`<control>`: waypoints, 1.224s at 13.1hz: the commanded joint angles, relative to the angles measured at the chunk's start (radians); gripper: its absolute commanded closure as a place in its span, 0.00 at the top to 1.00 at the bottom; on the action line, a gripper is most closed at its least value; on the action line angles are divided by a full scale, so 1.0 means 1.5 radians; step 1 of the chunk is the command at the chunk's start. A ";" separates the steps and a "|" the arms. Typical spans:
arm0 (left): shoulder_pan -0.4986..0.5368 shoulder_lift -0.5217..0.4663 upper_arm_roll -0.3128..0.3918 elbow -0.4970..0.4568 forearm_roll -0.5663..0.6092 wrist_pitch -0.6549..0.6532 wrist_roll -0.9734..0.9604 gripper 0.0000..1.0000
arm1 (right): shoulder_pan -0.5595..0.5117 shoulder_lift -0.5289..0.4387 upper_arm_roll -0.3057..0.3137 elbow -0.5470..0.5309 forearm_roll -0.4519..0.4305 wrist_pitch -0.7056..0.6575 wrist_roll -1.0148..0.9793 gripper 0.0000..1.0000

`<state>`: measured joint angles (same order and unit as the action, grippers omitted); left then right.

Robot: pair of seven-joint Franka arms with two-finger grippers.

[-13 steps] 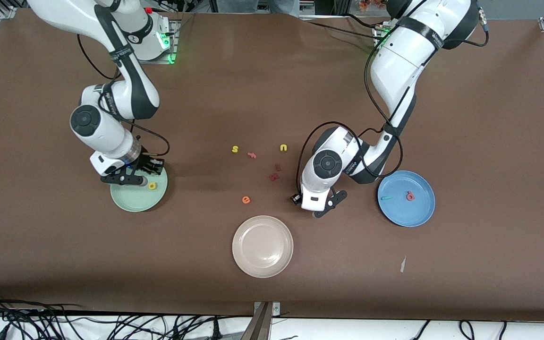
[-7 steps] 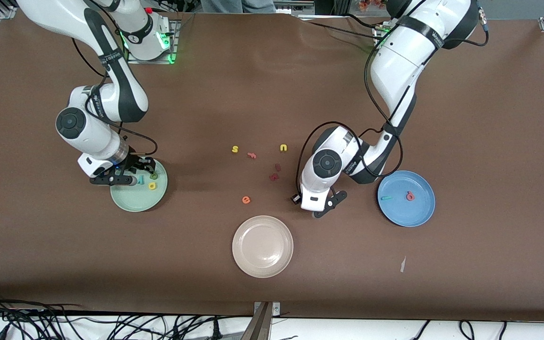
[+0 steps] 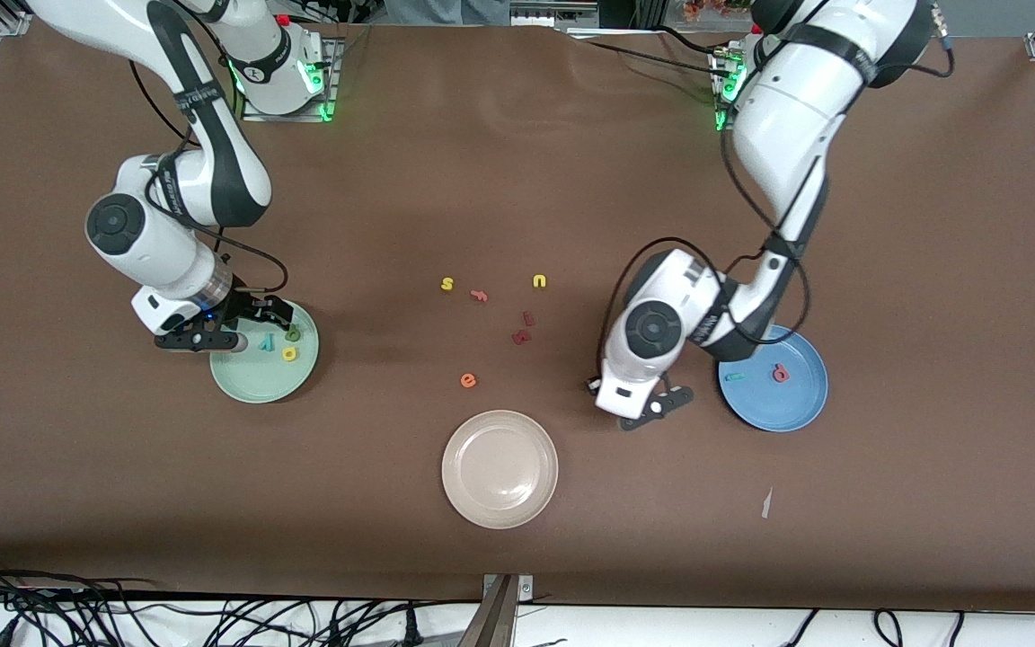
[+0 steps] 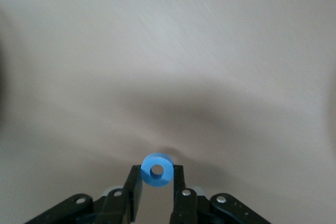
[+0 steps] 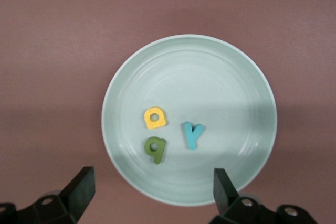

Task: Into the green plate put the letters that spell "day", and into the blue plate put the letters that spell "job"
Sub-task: 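Drop the blue ring on the blue plate while the right gripper returns to rest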

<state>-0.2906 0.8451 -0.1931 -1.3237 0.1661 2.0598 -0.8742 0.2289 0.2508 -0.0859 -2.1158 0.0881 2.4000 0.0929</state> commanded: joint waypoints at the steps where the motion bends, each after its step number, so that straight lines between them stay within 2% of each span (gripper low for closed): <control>1: 0.077 -0.087 -0.006 -0.075 0.015 -0.028 0.171 0.25 | -0.003 -0.071 -0.001 0.048 0.005 -0.141 -0.010 1.00; 3: 0.138 -0.138 -0.009 -0.125 0.015 -0.025 0.293 0.28 | -0.003 -0.100 -0.009 0.105 0.004 -0.248 -0.010 1.00; 5: 0.184 -0.173 -0.013 -0.181 0.015 0.000 0.346 0.28 | -0.004 -0.116 -0.018 0.174 0.000 -0.350 -0.011 1.00; 7: 0.206 -0.209 -0.012 -0.271 0.015 0.073 0.367 0.28 | -0.019 -0.117 -0.020 0.265 -0.003 -0.458 -0.012 1.00; 8: 0.215 -0.221 -0.013 -0.315 0.014 0.113 0.367 0.32 | -0.020 -0.117 -0.020 0.303 -0.004 -0.502 -0.012 1.00; 9: 0.220 -0.218 -0.013 -0.319 0.014 0.118 0.367 0.53 | -0.021 -0.119 -0.020 0.332 -0.005 -0.536 -0.013 1.00; 10: 0.223 -0.216 -0.013 -0.319 0.012 0.118 0.366 0.85 | -0.022 -0.125 -0.020 0.356 -0.012 -0.570 -0.014 1.00; 11: 0.225 -0.216 -0.013 -0.316 0.004 0.114 0.364 1.00 | -0.023 -0.135 -0.020 0.373 -0.022 -0.593 -0.016 1.00; 13: 0.223 -0.222 -0.014 -0.260 -0.002 0.033 0.362 1.00 | -0.024 -0.162 -0.018 0.379 -0.034 -0.626 -0.018 1.00; 16: 0.205 -0.218 -0.013 -0.085 -0.023 -0.185 0.361 1.00 | -0.024 -0.163 -0.017 0.351 -0.033 -0.620 -0.015 1.00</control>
<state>0.0309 0.5286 -0.2098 -1.5918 0.1475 1.9489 -0.3380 0.2016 0.0113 -0.1211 -1.5578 0.0539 1.4658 0.0807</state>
